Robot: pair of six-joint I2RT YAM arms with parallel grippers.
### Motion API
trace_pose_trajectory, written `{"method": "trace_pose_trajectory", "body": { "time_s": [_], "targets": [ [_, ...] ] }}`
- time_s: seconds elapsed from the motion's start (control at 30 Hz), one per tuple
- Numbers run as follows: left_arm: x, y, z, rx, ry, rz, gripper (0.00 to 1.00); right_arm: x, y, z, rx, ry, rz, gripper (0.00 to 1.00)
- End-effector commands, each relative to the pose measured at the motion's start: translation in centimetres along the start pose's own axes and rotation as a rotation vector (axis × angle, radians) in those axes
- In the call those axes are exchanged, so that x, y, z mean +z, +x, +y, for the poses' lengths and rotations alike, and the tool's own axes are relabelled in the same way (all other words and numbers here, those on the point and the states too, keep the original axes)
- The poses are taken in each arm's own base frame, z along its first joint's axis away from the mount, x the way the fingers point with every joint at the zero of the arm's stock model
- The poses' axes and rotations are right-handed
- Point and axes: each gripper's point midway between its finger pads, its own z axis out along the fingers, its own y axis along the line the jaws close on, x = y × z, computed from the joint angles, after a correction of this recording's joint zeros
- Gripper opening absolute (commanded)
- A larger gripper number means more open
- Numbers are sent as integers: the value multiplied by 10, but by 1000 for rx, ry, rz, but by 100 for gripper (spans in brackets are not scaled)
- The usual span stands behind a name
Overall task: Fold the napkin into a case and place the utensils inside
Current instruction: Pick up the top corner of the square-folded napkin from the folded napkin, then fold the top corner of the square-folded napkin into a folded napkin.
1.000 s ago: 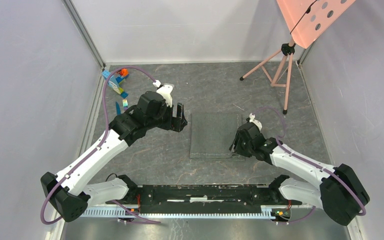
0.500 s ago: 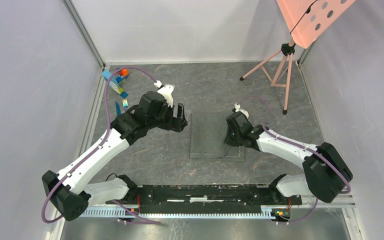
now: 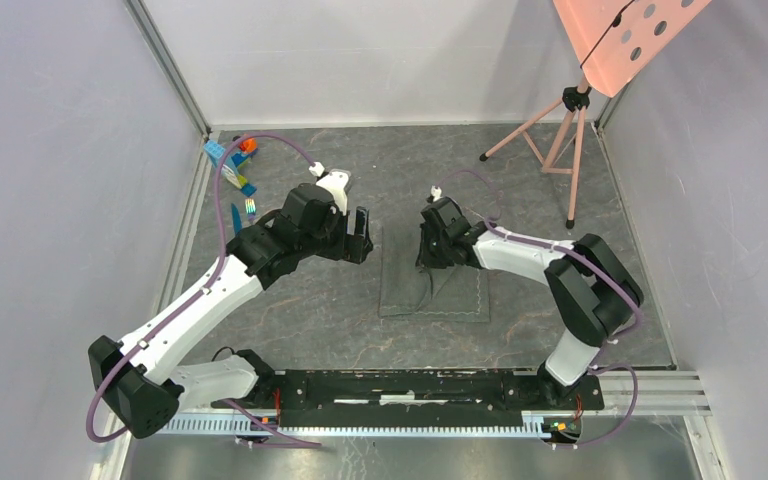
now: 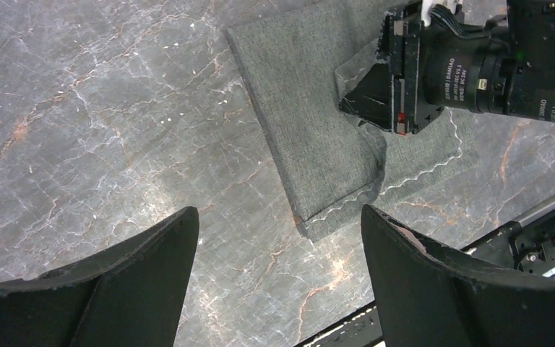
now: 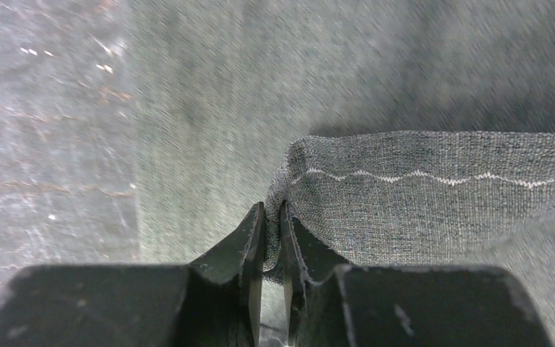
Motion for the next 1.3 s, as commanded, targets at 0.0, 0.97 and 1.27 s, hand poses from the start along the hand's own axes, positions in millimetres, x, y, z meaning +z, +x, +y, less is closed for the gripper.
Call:
{"method": "trace_pose_trajectory", "body": {
  "time_s": [0.0,0.97,1.27],
  "targets": [
    [3,-8,8,59,-32,-36,89,4,-33,42,-26,-132,-57,19],
    [4,-7,11,64,-43,-30,89,34,-85,52,59,-98,-176,22],
    [9,-2,9,53,-35,-10,89,24,-100,70,15,-203,-188,53]
  ]
}}
